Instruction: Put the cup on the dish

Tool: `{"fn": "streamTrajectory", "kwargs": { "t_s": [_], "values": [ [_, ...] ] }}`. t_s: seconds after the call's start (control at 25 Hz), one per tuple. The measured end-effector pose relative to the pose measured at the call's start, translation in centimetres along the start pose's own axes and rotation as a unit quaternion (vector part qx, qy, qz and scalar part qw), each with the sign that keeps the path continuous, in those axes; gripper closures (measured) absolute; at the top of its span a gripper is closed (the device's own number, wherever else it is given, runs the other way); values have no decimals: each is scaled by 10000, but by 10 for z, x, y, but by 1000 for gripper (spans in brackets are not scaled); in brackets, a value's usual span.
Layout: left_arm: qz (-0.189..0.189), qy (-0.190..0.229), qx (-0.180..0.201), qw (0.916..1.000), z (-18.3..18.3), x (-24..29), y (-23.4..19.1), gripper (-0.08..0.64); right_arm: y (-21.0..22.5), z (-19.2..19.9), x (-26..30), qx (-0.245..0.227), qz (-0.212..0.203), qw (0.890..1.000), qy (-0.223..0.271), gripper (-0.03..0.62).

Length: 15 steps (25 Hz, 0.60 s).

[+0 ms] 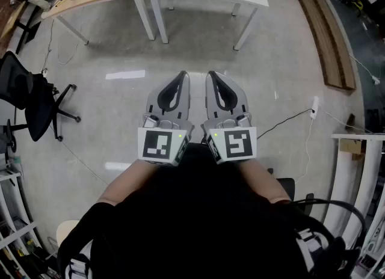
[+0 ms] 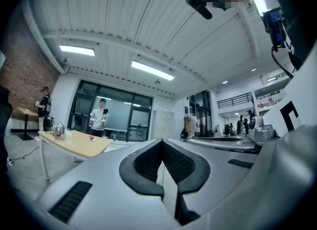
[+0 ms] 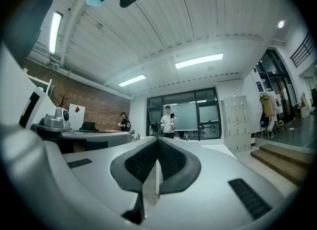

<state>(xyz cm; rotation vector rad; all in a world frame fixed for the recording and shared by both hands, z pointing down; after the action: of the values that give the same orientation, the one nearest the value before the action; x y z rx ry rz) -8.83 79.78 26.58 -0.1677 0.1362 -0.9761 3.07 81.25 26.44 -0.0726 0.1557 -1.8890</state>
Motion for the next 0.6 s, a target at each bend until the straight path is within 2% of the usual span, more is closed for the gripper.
{"fn": "streamTrajectory", "kwargs": {
  "t_s": [0.28,0.48,0.6],
  "values": [
    [-39,-10,-5,10000,-9,-8,-9,554,-11,-5,4,-34,54,10000,-5,578],
    [60,50,17,10000,-16,-22,-29,554,-35,-9,10,-89,121,9999,8,580],
    [62,27,-43,10000,-17,-32,-45,554,-51,-15,12,57,147,9998,155,580]
  ]
}}
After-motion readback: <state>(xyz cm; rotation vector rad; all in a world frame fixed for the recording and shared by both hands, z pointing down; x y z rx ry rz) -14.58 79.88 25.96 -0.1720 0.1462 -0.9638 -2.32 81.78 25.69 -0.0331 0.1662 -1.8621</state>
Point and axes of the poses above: the fingertips, and each gripper's own axes: x forward along the fingers, y to its right, z out of its underside, the point moved 7 cm from there along -x, backward along the fingers, and after that the axes turned 7 degrees about -x, right-handed, at the moved point
